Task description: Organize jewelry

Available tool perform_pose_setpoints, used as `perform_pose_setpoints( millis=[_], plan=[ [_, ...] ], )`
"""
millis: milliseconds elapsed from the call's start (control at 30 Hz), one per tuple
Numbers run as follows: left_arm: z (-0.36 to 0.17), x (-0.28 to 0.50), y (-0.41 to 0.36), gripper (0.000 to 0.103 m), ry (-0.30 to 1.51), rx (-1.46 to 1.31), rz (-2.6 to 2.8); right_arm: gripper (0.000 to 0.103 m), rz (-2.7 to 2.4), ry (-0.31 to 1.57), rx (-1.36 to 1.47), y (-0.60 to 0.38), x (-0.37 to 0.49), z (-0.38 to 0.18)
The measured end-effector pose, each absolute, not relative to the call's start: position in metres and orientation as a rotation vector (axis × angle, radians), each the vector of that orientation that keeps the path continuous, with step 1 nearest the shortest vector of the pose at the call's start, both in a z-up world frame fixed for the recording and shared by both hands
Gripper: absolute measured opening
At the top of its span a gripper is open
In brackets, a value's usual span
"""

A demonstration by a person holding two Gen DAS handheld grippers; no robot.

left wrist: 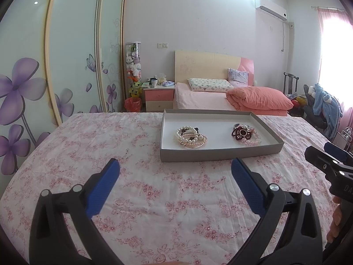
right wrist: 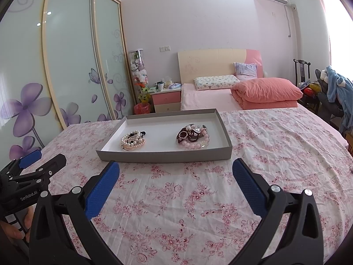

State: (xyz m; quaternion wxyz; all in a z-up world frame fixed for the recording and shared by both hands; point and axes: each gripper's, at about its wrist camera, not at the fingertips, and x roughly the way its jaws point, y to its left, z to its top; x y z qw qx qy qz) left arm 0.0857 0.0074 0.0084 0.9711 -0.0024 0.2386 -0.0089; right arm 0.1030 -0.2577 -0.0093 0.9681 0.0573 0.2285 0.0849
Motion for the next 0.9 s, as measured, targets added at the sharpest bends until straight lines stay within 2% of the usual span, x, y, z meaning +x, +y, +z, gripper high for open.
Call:
perform_pose_setpoints(
  millis=[900],
  plan=[
    [0.0072, 0.0863, 0.0077, 0.099, 0.484, -0.003, -0.019, 0.101, 0.166, 0.466, 0.121, -0.2578, 0.1034, -0.0107]
  ],
)
